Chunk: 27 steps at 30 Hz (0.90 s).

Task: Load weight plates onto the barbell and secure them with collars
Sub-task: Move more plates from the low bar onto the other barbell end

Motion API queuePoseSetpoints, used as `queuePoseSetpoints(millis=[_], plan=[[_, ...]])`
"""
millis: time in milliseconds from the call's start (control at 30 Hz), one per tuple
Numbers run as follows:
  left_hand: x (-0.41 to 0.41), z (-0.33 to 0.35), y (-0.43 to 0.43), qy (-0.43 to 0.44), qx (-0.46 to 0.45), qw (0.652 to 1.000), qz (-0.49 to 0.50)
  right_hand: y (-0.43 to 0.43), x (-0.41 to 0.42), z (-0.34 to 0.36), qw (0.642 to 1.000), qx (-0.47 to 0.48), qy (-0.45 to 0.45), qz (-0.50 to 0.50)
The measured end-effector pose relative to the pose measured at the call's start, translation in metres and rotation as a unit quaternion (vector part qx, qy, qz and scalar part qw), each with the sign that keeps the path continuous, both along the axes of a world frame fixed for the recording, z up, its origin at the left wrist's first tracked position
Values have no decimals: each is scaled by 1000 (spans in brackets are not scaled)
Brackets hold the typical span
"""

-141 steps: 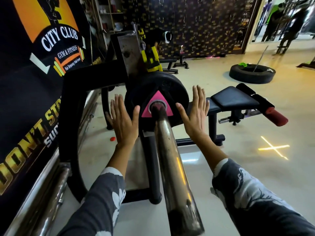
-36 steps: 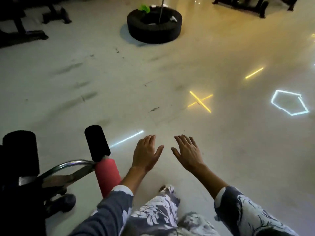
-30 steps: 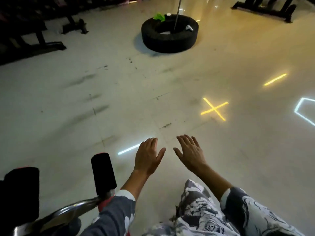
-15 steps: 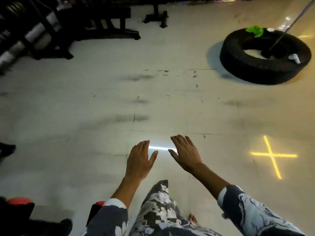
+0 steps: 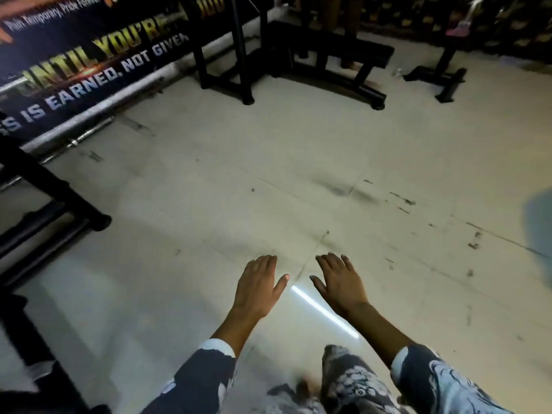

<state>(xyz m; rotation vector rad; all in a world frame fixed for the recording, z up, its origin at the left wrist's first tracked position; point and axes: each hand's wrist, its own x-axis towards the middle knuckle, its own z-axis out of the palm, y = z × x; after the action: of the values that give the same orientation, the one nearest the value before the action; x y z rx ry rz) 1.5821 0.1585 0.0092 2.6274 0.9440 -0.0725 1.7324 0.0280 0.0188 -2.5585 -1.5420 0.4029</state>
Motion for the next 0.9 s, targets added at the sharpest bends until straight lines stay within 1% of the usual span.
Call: queuePoseSetpoints(millis=[100, 267, 400, 467, 600, 700, 900], plan=[[53, 1, 73, -6, 13, 999, 32, 81, 59, -2, 1000, 17, -4, 26], [150, -7, 206, -9, 35, 994, 103, 234, 172, -12, 995, 19, -8, 93], [218, 2, 309, 36, 47, 989, 135, 354, 253, -2, 989, 16, -2, 148], [244, 7, 358, 42, 56, 986, 152, 409, 283, 5, 984, 12, 1, 180], [284, 5, 452, 36, 62, 977, 200, 526, 329, 5, 972, 18, 3, 233], [312, -8, 539, 29, 57, 969, 239, 633, 359, -3, 963, 21, -7, 270], [361, -16, 722, -18, 52, 948, 312, 840, 401, 7, 948, 19, -13, 318]])
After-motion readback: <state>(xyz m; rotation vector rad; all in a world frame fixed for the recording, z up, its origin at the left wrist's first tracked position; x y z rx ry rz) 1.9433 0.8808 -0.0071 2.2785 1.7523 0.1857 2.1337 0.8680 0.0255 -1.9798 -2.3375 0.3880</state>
